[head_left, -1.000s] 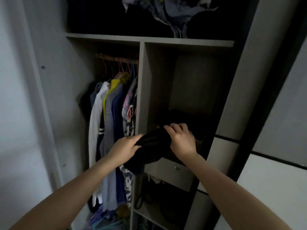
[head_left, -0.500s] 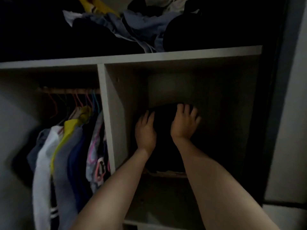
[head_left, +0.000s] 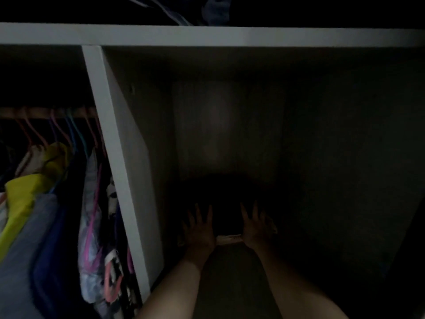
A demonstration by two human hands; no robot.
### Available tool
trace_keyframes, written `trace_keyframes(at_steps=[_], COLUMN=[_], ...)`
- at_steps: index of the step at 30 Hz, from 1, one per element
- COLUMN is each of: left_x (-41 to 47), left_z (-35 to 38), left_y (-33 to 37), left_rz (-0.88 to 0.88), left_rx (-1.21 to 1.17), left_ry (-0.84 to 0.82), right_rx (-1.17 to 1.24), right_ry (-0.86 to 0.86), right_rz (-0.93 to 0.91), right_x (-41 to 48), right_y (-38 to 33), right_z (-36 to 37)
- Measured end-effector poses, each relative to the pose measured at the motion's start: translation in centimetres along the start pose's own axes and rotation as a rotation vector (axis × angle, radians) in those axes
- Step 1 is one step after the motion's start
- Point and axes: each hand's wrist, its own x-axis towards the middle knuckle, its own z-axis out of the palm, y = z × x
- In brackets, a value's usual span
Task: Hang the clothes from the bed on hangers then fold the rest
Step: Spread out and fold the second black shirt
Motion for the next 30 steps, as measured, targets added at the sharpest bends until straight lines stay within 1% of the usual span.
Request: trace_keyframes(at_steps=[3,6,9,12,14,16,18,21,22,23,25,26,27,28,30], left_x=[-1.0,-2.7,-4.9,-6.9,-8.6,-10.5,-12.1,-15.3,-16.2,-17.2,-18.9,-20.4,-22.0,-22.5,-25.9], left_z=[0.0,0.1,0.5,0.9,1.0,1.0,1.1,0.8,0.6,0.5,0.2,0.2,0.4,0.2,1.0], left_y=[0.1,0.5,0.6,0.6,0.8,1.2,1.1,1.7,1.8,2.6,3.5,5.0,6.5,6.6,10.8], left_rz=[0.013,0.028,0.119,0.167,0.242,0.322,0.374,0.461,0.507,0.598,0.765,0.863,0.939,0.967,1.117], left_rx=[-0.041,-0.027,-0.023,-0.051,-0.053,-0.032,-0.019,-0.072,-0.128,-0.175,-0.217,-0.258,-0.29,-0.312,-0.414], left_ry=[0.005,0.043,0.065,0.078,0.071,0.099,0.185,0.308,0.371,0.434,0.613,0.68,0.722,0.762,0.778], right_rx=[-0.008,-0.018,-0.05,-0.094,-0.093,-0.105,-0.124,-0.25,-0.302,-0.358,-0.421,-0.465,-0.486,-0.458,-0.449], right_ry=[0.042,0.148,0.179,0.207,0.243,0.262,0.295,0.58,0.657,0.701,0.741,0.728,0.693,0.668,0.587], right_rz=[0.01,0.017,0.013,0.007,0.024,-0.013,-0.101,-0.281,-0.341,-0.362,-0.33,-0.258,-0.167,-0.118,0.06], right_x=[-0.6,-2.3,-5.5,-9.2,-12.2,-15.5,-18.8,-24.6,-26.1,-28.2,-31.6,-34.2,-36.8,-37.4,-43.0], right_y=[-0.4,-0.6,0.1,1.3,1.6,1.9,2.1,4.5,5.5,7.2,10.2,12.4,14.5,15.1,18.9], right_z=[-0.5,-0.9,-1.2,-1.6,-1.7,-2.1,-2.7,-3.1,-2.9,-2.5,-2.1,-1.9,-1.7,-1.8,-1.5])
